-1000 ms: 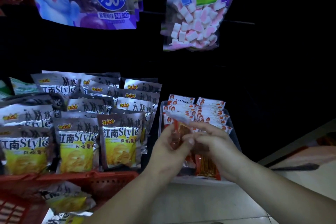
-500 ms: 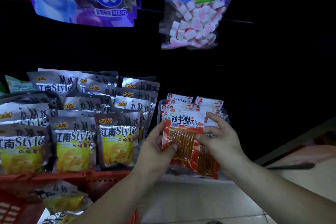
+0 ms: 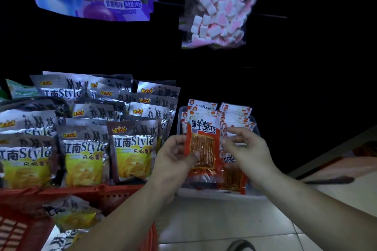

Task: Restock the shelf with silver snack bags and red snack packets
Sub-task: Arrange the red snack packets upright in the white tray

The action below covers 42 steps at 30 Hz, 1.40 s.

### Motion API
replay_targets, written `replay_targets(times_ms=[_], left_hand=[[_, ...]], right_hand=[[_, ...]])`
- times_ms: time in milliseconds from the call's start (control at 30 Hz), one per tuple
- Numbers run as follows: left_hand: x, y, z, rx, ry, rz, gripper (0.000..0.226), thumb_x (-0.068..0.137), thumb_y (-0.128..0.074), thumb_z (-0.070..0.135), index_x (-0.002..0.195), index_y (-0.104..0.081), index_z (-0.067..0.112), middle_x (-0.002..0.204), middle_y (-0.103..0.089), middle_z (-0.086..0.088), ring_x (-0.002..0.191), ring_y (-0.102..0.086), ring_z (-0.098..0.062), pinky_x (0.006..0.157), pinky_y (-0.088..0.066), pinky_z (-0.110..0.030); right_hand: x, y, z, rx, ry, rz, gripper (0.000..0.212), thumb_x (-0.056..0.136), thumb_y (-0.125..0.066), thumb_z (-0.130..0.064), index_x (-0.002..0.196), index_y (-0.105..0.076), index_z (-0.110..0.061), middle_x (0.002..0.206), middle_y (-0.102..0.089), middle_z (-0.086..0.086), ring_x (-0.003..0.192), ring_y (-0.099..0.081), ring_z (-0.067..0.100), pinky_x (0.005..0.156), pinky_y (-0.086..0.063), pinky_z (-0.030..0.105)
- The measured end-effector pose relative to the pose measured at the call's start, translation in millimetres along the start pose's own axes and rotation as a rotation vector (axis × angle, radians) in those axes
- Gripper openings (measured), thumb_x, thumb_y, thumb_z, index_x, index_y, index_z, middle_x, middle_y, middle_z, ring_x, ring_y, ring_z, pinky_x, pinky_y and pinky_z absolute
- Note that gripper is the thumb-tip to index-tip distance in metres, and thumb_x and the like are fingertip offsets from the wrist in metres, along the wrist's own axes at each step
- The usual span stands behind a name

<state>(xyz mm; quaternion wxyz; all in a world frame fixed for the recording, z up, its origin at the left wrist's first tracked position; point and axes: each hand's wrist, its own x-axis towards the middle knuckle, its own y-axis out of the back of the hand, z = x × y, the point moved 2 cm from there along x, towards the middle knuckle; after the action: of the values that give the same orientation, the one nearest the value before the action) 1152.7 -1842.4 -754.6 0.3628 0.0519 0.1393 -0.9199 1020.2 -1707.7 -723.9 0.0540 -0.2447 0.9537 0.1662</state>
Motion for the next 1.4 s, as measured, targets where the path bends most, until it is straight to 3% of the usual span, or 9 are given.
replay_targets(times_ms=[267, 400, 567, 700, 967, 1100, 1167, 1267, 1400], left_hand=[[-5, -7, -17, 0.658, -0.538, -0.184, 0.04, 0.092, -0.07, 0.018, 0.13, -0.066, 0.029, 0.118, -0.06, 0.014, 0.109, -0.063, -0.006, 0.091, -0.052, -0.022], [-2, 4, -22, 0.76, -0.525, -0.254, 0.026, 0.092, -0.065, 0.029, 0.116, -0.073, 0.025, 0.114, -0.063, 0.013, 0.101, -0.065, -0.004, 0.087, -0.053, -0.023], [19, 38, -27, 0.855, -0.306, -0.035, 0.031, 0.085, -0.066, 0.02, 0.114, -0.062, 0.028, 0.11, -0.06, 0.014, 0.097, -0.064, -0.009, 0.079, -0.057, -0.032], [18, 35, -32, 0.854, -0.211, -0.263, 0.058, 0.077, -0.065, 0.025, 0.135, -0.059, 0.029, 0.124, -0.064, 0.011, 0.114, -0.06, -0.005, 0.099, -0.053, -0.028], [-1, 12, -43, 1.327, -0.456, -0.518, 0.063, 0.068, -0.058, 0.084, 0.098, -0.065, 0.029, 0.083, -0.061, 0.012, 0.089, -0.058, -0.006, 0.086, -0.037, -0.036], [-8, 2, -51, 1.178, -0.497, -0.558, 0.053, 0.077, -0.065, 0.071, 0.115, -0.067, 0.035, 0.104, -0.072, 0.014, 0.099, -0.064, -0.004, 0.09, -0.044, -0.035], [-6, 0, -53, 1.165, -0.539, -0.579, 0.03, 0.089, -0.06, 0.049, 0.11, -0.072, 0.032, 0.104, -0.074, 0.011, 0.097, -0.067, -0.008, 0.086, -0.052, -0.035], [-1, 5, -49, 1.189, -0.521, -0.591, 0.024, 0.093, -0.054, 0.03, 0.105, -0.074, 0.03, 0.101, -0.076, 0.009, 0.092, -0.069, -0.013, 0.077, -0.054, -0.033], [4, 19, -36, 1.233, -0.508, -0.561, 0.027, 0.08, -0.049, 0.024, 0.095, -0.072, 0.026, 0.089, -0.075, 0.005, 0.082, -0.068, -0.017, 0.07, -0.055, -0.034]], right_hand=[[-1, -21, -20, 0.235, -0.106, -0.185, 0.041, 0.089, -0.08, -0.031, 0.125, -0.064, -0.023, 0.105, -0.077, 0.003, 0.1, -0.075, 0.024, 0.074, -0.064, 0.049], [13, -16, -7, -0.098, 0.053, -0.031, 0.014, 0.097, -0.068, -0.015, 0.105, -0.07, -0.027, 0.103, -0.074, 0.007, 0.092, -0.069, 0.025, 0.076, -0.051, 0.031], [19, -19, 15, -0.196, -0.021, -0.287, 0.019, 0.092, -0.07, 0.001, 0.088, -0.074, -0.018, 0.089, -0.076, -0.001, 0.086, -0.071, 0.015, 0.08, -0.056, 0.023], [17, -23, 41, -0.274, -0.141, -0.474, 0.026, 0.088, -0.07, 0.008, 0.086, -0.076, -0.017, 0.09, -0.077, 0.005, 0.087, -0.07, 0.013, 0.078, -0.054, 0.019], [15, -9, 52, -0.497, -0.268, -0.598, 0.047, 0.081, -0.059, 0.007, 0.107, -0.078, -0.027, 0.104, -0.076, -0.009, 0.099, -0.068, 0.009, 0.078, -0.054, 0.02], [14, 2, 54, -0.508, -0.382, -0.69, 0.05, 0.059, -0.06, -0.016, 0.104, -0.08, -0.025, 0.087, -0.067, 0.004, 0.074, -0.053, 0.022, 0.055, -0.034, 0.025], [15, 7, 60, -0.463, -0.465, -0.676, 0.056, 0.05, -0.063, -0.03, 0.101, -0.079, -0.014, 0.087, -0.066, 0.017, 0.079, -0.047, 0.024, 0.062, -0.032, 0.032], [9, 4, 62, -0.453, -0.492, -0.617, 0.024, 0.068, -0.074, -0.032, 0.084, -0.076, -0.015, 0.084, -0.071, 0.008, 0.078, -0.059, 0.022, 0.069, -0.042, 0.031], [6, -12, 62, -0.457, -0.351, -0.667, 0.058, 0.061, -0.067, -0.035, 0.104, -0.069, 0.004, 0.098, -0.07, 0.016, 0.084, -0.056, 0.02, 0.078, -0.041, 0.036]])
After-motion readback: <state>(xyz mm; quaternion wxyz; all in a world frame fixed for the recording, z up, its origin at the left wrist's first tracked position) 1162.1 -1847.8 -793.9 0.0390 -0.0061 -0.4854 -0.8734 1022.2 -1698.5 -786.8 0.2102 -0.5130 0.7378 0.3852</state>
